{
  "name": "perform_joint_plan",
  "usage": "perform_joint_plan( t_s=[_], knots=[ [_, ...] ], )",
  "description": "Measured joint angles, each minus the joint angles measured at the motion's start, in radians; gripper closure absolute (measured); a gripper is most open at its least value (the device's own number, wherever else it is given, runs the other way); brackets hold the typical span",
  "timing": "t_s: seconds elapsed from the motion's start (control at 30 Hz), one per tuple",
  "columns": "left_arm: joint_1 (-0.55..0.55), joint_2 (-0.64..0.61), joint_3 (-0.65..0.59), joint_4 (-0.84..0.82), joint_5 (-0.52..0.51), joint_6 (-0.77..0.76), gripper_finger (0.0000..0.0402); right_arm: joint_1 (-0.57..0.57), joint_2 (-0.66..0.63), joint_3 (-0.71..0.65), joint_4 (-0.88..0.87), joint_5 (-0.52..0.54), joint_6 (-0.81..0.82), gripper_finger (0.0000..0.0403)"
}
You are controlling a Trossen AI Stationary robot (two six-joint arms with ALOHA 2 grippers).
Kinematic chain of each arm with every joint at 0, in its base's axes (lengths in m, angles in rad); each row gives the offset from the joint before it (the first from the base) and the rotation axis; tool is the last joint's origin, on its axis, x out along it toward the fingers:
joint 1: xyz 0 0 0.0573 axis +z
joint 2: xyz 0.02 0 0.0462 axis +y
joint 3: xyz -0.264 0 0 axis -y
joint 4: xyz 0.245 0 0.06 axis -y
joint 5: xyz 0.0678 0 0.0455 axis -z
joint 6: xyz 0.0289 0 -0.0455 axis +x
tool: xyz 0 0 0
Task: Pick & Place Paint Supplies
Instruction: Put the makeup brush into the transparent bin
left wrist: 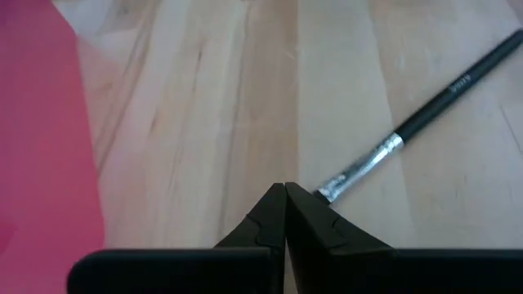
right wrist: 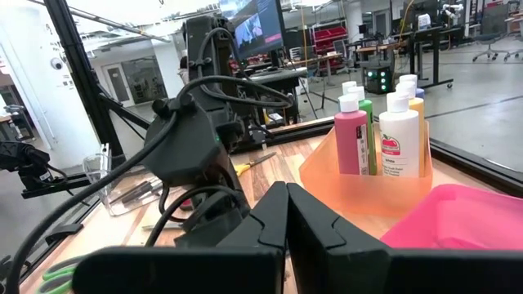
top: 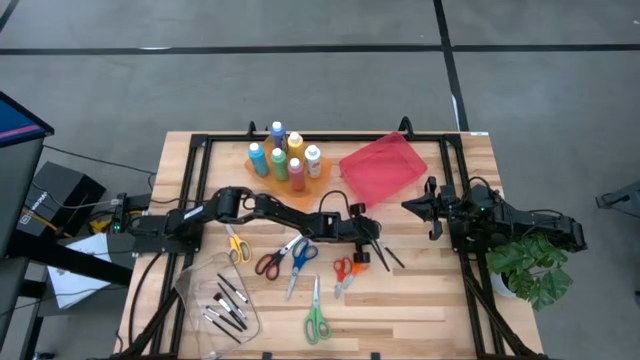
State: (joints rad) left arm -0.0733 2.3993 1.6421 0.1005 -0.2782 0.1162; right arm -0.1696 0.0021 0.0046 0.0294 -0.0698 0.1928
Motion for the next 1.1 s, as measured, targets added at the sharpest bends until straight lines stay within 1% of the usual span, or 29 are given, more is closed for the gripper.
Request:
perform_joint_plan(
  t_s=[0.13, 0.47, 0.67, 0.8, 0.9, 0.97, 1.1],
  knots=[
    [-0.006, -0.001, 0.0, -0.032, 0.005, 0.0, 0.0401, 0.0, 0.0, 0.0, 0.0, 0.0, 0.0, 0.0403],
    [-0.039, -0.003, 0.0, -0.039, 0.005, 0.004, 0.0401, 0.0, 0.0, 0.0, 0.0, 0.0, 0.0, 0.0403],
    [-0.039, -0.003, 0.0, -0.039, 0.006, 0.014, 0.0401, 0.0, 0.0, 0.0, 0.0, 0.0, 0.0, 0.0403],
    [-0.039, -0.026, 0.0, -0.05, 0.005, 0.019, 0.0399, 0.0, 0.0, 0.0, 0.0, 0.0, 0.0, 0.0403],
    [-0.042, -0.069, -0.001, -0.061, 0.01, 0.074, 0.0385, 0.0, 0.0, 0.0, 0.0, 0.0, 0.0, 0.0403],
    [-0.042, -0.102, -0.007, -0.07, 0.037, 0.114, 0.0366, 0.0, 0.0, 0.0, 0.0, 0.0, 0.0, 0.0403],
    [-0.031, -0.165, -0.06, -0.057, 0.167, 0.176, 0.0312, 0.0, 0.0, 0.0, 0.0, 0.0, 0.0, 0.0403]
  ],
)
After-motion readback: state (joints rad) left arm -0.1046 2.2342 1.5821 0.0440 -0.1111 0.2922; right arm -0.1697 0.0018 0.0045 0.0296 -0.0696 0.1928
